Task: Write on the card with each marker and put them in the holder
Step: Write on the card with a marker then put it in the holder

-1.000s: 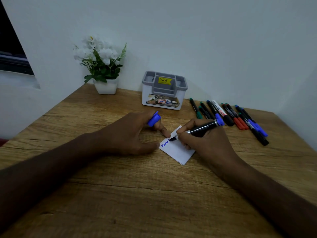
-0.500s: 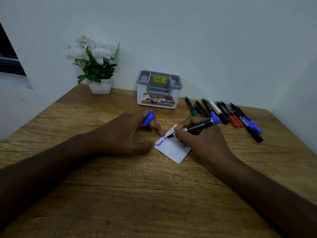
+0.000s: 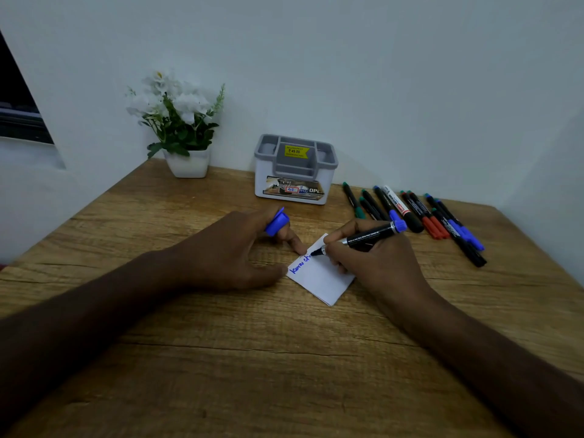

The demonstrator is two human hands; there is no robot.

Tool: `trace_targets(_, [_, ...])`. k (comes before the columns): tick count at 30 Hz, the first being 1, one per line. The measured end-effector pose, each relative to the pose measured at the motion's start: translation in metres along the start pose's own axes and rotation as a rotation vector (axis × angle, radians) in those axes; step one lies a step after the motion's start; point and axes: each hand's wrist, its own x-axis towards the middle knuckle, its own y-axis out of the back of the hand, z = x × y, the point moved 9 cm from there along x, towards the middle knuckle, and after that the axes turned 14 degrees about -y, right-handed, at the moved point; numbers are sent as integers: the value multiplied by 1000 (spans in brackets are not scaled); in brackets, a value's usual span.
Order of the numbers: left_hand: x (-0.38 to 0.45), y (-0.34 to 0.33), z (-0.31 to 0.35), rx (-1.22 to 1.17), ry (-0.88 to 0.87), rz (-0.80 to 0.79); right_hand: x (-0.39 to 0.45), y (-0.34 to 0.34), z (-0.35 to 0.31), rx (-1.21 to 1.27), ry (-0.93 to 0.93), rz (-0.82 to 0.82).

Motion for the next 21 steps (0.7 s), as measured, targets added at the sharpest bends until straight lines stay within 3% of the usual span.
trace_targets(21, [1, -3, -1, 35, -61, -26, 2, 8, 5, 35, -71, 82])
